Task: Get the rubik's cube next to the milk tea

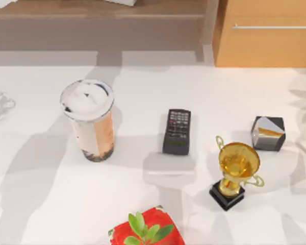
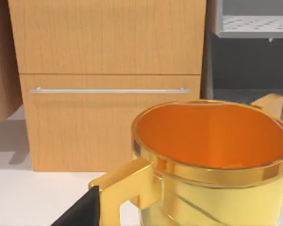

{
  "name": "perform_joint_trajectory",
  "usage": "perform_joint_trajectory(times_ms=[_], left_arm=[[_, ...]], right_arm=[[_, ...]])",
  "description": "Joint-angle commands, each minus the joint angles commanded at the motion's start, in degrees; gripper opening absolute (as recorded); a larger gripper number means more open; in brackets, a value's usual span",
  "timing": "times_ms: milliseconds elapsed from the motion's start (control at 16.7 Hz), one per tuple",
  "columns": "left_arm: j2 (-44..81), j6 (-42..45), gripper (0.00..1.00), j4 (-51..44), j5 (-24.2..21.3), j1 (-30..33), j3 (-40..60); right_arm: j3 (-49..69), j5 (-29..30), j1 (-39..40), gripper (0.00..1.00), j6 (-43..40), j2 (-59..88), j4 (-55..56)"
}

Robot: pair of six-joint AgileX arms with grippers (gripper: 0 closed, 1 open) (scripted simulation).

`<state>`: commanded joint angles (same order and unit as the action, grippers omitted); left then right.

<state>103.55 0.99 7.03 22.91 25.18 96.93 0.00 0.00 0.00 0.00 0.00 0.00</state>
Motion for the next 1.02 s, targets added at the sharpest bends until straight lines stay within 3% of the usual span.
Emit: perform_joint_trajectory(times_ms=[360, 660, 1020], left_arm=[[9.74, -0.09, 1.00, -0.83, -1.49, -1.35, 10.61], [10.26, -0.08, 1.00, -0.88, -1.58, -1.42, 11.08], [10.26, -0.08, 0.55, -0.88, -1.58, -1.42, 11.08]], right_arm=[[0.00, 0.00, 0.00, 1.00, 0.00, 0.00, 0.00], [0.00, 0.00, 0.00, 1.00, 0.00, 0.00, 0.00], [0.00, 0.00, 0.00, 1.00, 0.00, 0.00, 0.00]])
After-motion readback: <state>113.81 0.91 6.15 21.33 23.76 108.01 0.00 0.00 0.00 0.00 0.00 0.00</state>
